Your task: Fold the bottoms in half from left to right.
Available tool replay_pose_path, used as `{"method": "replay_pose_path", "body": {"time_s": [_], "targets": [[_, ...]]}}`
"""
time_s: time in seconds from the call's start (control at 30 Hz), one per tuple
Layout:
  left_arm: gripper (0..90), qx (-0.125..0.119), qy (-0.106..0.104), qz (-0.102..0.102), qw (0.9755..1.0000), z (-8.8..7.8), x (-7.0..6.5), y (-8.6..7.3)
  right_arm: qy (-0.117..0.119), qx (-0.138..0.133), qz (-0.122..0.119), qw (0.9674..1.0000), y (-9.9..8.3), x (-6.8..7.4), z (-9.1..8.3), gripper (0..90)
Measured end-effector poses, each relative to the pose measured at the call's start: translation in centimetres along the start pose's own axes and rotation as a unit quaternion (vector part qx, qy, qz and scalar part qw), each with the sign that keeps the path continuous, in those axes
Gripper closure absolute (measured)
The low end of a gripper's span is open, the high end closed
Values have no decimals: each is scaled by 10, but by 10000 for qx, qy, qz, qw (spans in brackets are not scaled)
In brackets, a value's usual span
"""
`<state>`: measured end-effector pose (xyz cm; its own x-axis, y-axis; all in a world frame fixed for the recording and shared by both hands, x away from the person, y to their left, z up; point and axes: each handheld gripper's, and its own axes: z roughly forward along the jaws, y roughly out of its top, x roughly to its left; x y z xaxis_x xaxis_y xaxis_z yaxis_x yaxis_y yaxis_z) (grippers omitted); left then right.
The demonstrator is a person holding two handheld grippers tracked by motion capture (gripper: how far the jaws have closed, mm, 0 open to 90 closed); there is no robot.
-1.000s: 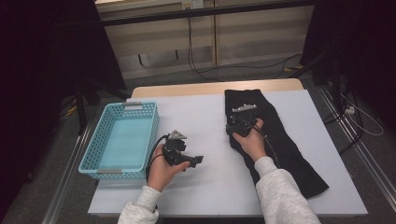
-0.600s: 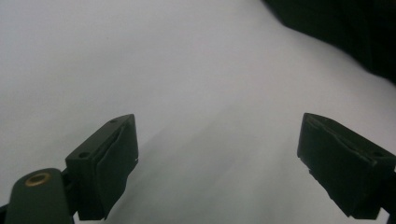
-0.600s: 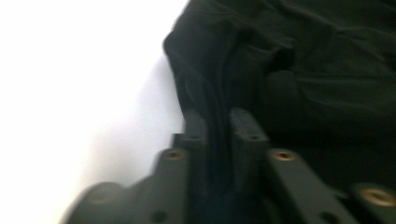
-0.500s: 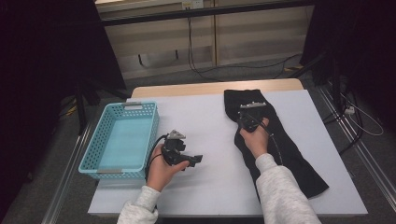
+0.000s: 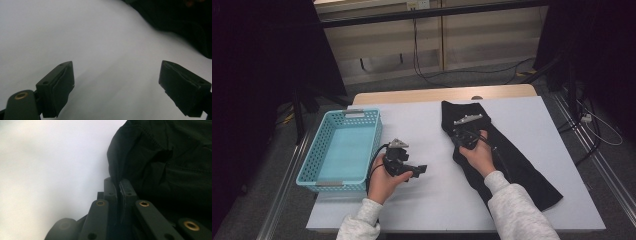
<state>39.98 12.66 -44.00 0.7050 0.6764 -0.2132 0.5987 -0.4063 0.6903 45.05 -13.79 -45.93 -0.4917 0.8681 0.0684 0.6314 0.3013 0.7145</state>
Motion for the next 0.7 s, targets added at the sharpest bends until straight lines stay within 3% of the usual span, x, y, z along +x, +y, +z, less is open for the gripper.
{"method": "replay_pose_path", "body": {"time_s": [0.1,0.13,0.2,0.27,0.63,0.7], "targets": [[131,-37,40,-60,10000,-2,1,0,101,-12,-99,9999,-3,8,-2,861],[131,-46,51,-54,10000,-4,3,1,326,-2,-97,9994,-6,15,-3,860],[131,-91,62,-103,9999,-5,4,1,486,-10,-184,9986,-9,23,-6,860],[131,-99,66,-116,9999,-7,6,2,531,-4,-380,9979,-13,31,-9,859],[131,-188,201,-168,9995,-14,10,4,981,-50,-697,9927,-31,56,-23,859],[131,-197,241,-192,9993,-14,11,4,1181,-39,-828,9895,-35,66,-26,859]]}}
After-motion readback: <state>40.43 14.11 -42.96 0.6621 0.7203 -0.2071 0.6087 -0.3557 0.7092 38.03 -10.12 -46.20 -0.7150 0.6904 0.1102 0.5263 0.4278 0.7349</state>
